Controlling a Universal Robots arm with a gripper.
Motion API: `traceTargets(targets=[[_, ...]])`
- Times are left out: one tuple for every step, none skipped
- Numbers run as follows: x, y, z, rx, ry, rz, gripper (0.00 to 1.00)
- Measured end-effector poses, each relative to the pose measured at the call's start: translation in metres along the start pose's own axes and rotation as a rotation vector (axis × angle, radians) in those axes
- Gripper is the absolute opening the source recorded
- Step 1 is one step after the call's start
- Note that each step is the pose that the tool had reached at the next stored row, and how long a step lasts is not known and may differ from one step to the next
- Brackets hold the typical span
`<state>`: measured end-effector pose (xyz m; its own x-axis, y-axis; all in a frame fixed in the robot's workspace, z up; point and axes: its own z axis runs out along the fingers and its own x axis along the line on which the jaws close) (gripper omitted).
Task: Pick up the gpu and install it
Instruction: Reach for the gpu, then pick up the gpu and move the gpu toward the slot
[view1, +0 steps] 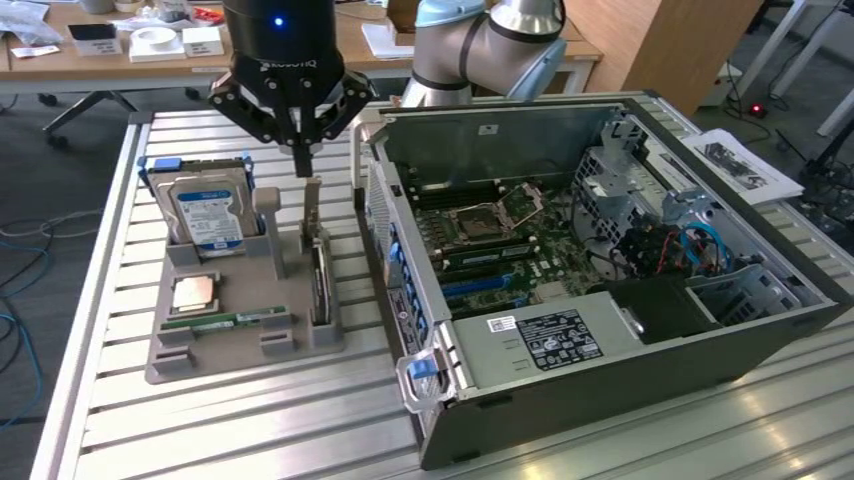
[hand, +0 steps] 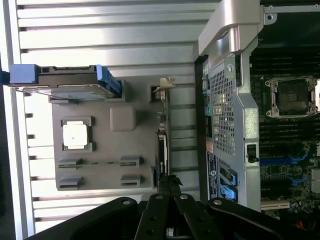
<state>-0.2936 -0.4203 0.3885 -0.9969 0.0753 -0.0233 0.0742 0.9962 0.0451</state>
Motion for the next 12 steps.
traceTargets(targets=[[0.0005,0.0000,0.0003,-0.0001,-0.0001,0.000,0.11],[0.0011,-0.0001,0.0005,-0.0001,0.0000,0.000,0.11],[0.0013,-0.0001,0.0005,0.0000,0.0000,0.000,0.11],[0.0013,-0.0001,0.0005,0.0001,0.0001,0.000,0.11],[0.0014,-0.0001,0.0005,0.0001,0.0001,0.000,0.11],[0.0014,-0.0001,0.0005,0.0000,0.0000,0.000,0.11],[0.0014,-0.0001,0.0005,0.0000,0.0001,0.000,0.11],[0.0014,-0.0001,0.0006,0.0000,0.0000,0.000,0.11],[0.0014,-0.0001,0.0005,0.0000,0.0001,0.000,0.11],[0.0014,-0.0001,0.0005,0.0001,0.0000,0.000,0.11],[0.0014,-0.0001,0.0005,0.0000,0.0001,0.000,0.11],[0.0014,-0.0001,0.0005,0.0000,0.0001,0.000,0.11]])
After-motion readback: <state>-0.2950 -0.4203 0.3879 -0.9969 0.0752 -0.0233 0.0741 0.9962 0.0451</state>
